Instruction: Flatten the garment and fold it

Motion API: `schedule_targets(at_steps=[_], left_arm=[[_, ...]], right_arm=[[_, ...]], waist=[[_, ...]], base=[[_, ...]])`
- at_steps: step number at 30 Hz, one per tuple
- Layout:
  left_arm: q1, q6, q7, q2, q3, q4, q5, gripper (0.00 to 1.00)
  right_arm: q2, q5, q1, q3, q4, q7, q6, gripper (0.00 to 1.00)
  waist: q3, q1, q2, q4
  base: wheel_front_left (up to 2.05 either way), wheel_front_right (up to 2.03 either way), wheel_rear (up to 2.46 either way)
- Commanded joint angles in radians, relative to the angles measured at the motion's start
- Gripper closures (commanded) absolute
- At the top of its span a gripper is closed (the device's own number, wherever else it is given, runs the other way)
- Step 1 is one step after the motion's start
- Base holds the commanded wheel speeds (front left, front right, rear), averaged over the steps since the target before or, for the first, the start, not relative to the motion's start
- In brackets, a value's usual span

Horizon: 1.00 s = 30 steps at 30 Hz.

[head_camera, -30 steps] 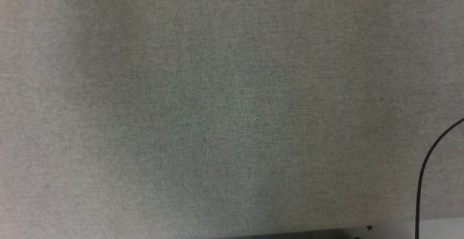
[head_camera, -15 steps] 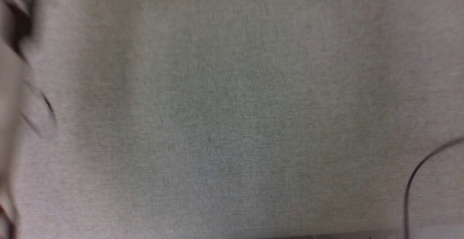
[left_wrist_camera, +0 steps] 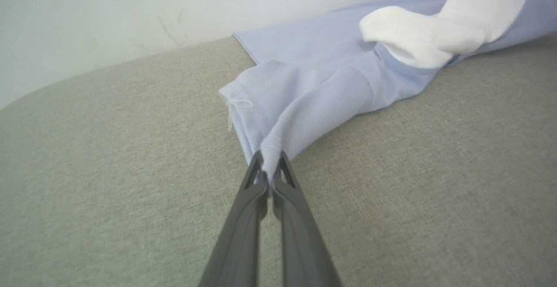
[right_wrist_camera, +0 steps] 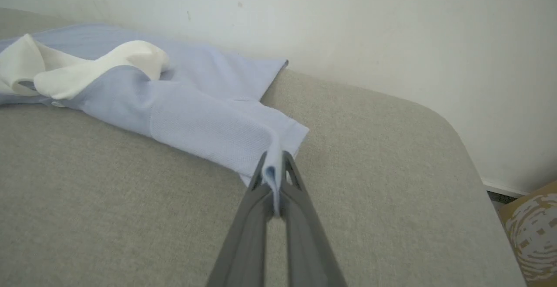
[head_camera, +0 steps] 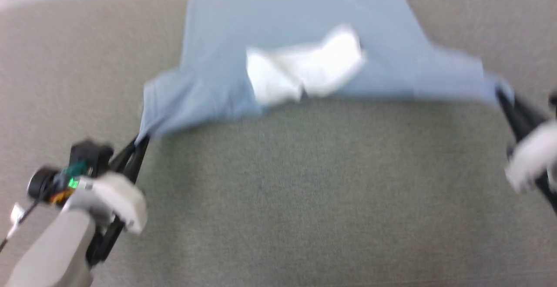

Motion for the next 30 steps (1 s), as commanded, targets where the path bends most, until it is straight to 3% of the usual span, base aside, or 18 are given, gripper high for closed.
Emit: schedule_targets(at_steps=[1, 6, 15, 20, 27, 28, 30], left_arm=[[0.052, 0.018, 0.003, 0.029, 0.006, -0.019, -0.012, 1.0], [0.162, 0.048, 0.012, 0.065, 0.021, -0.063, -0.046, 1.0], [0.324, 0.057, 0.074, 0.092, -0.005, -0.128, -0.099, 1.0], [0.414, 0.048, 0.167, 0.104, -0.046, -0.189, -0.14, 1.0], [0.46, 0.074, 0.279, 0.101, -0.08, -0.271, -0.178, 1.0], [0.458, 0.078, 0.28, 0.096, -0.078, -0.283, -0.181, 1.0], [0.451, 0.086, 0.279, 0.088, -0.071, -0.307, -0.189, 1.0]], right_arm=[[-0.034, 0.015, 0.078, 0.002, -0.025, 0.016, -0.002, 1.0], [-0.086, 0.006, 0.247, -0.013, -0.044, 0.043, -0.002, 1.0], [-0.088, 0.026, 0.445, -0.023, -0.104, 0.119, -0.002, 1.0], [-0.102, 0.08, 0.553, -0.031, -0.174, 0.22, -0.002, 1.0], [-0.117, 0.096, 0.613, -0.068, -0.229, 0.326, -0.002, 0.99], [-0.116, 0.096, 0.608, -0.074, -0.242, 0.329, -0.002, 0.0], [-0.113, 0.107, 0.599, -0.09, -0.262, 0.348, -0.002, 0.0]], waist=[[-0.133, 0.0006, 0.0, 0.011], [-0.179, 0.0006, 0.0, 0.01], [-0.238, 0.0006, 0.0, 0.019], [-0.255, 0.0006, 0.0, 0.029], [-0.251, 0.0006, 0.0, 0.055], [-0.247, 0.0006, 0.0, 0.06], [-0.237, 0.0006, 0.0, 0.073]], base=[[0.0, 0.0, 0.0], [0.0, 0.0, 0.0], [0.0, 0.0, 0.0], [0.0, 0.0, 0.0], [0.0, 0.0, 0.0], [0.0, 0.0, 0.0], [0.0, 0.0, 0.0]])
